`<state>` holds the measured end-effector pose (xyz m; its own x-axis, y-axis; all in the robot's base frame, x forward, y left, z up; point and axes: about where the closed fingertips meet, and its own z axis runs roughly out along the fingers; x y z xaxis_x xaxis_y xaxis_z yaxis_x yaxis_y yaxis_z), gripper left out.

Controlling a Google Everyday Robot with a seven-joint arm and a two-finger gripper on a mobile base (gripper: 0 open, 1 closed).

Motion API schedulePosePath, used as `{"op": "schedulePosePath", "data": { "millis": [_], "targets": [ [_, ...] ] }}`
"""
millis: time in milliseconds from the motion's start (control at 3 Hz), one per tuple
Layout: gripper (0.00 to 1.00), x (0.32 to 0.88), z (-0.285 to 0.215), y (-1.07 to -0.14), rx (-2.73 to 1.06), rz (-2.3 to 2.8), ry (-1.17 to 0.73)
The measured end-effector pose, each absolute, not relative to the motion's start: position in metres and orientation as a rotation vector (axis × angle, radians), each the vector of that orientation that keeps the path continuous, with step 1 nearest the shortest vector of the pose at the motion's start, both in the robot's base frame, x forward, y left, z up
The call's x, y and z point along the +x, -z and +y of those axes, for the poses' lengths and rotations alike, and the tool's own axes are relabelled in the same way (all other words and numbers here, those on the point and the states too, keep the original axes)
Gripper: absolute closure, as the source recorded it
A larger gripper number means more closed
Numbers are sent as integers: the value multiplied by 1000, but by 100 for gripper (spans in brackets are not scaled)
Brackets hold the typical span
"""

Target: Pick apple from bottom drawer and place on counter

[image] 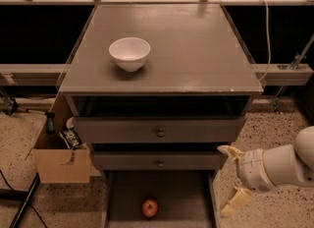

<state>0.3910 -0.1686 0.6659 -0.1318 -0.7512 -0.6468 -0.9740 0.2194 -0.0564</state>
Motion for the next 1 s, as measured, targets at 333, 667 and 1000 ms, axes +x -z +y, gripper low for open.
{"op": "schedulePosePath", "data": {
  "millis": [333, 667, 1000],
  "targets": [
    [0, 387, -146, -640, -1634, 1928, -571],
    [0, 387, -126, -561, -1611, 1983, -679],
    [0, 392, -129, -485, -1531, 2059, -767]
  ]
}}
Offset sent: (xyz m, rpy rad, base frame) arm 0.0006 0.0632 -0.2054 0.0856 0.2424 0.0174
